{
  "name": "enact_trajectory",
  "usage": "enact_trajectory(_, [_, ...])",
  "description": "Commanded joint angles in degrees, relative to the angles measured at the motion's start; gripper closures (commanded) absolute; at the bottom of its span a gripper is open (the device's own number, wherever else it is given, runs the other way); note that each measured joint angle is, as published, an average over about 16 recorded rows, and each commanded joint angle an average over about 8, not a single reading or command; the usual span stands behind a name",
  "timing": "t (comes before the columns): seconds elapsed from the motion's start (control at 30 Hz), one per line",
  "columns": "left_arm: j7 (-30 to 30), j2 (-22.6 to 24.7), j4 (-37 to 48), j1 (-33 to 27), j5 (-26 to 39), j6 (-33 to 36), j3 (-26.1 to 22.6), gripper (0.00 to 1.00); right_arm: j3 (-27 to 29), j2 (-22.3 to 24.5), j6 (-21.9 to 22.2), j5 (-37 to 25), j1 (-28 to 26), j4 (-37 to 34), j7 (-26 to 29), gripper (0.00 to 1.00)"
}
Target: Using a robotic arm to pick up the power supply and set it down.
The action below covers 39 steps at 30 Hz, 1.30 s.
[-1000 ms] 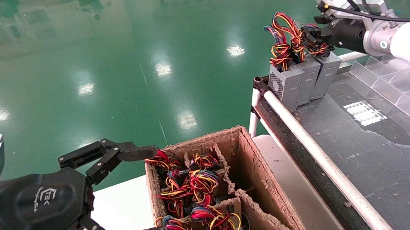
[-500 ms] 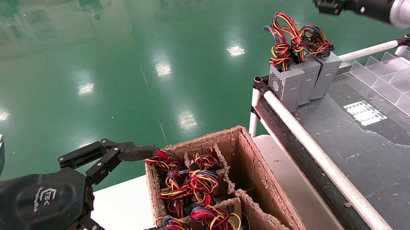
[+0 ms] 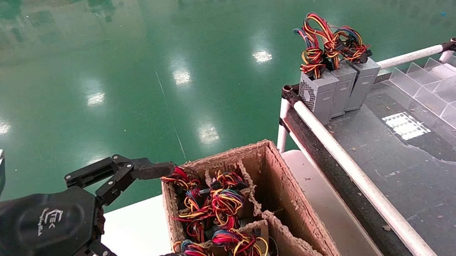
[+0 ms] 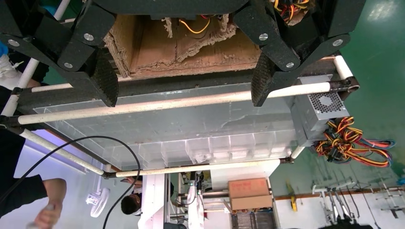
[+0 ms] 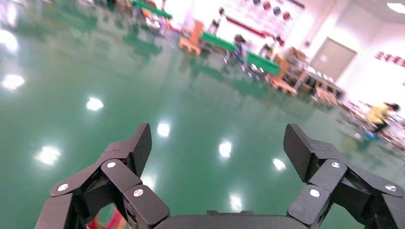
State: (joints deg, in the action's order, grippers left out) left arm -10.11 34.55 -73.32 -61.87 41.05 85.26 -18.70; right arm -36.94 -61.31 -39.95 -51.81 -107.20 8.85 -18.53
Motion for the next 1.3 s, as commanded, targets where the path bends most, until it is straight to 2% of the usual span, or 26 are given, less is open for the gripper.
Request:
enact_trajectory(0.03, [-0.1, 0.1, 0.0, 0.0, 0.1, 0.1, 0.2, 0.0, 0.5, 0.7, -1.2, 0.3, 0.9, 1.4, 0.4, 0.0])
enact_trajectory(1.3, [0.0, 0.0, 0.0, 0.0, 0.1, 0.0, 0.1, 0.0, 14.6, 18.3, -31.9, 7.0, 31.8, 45.1, 20.3, 0.0])
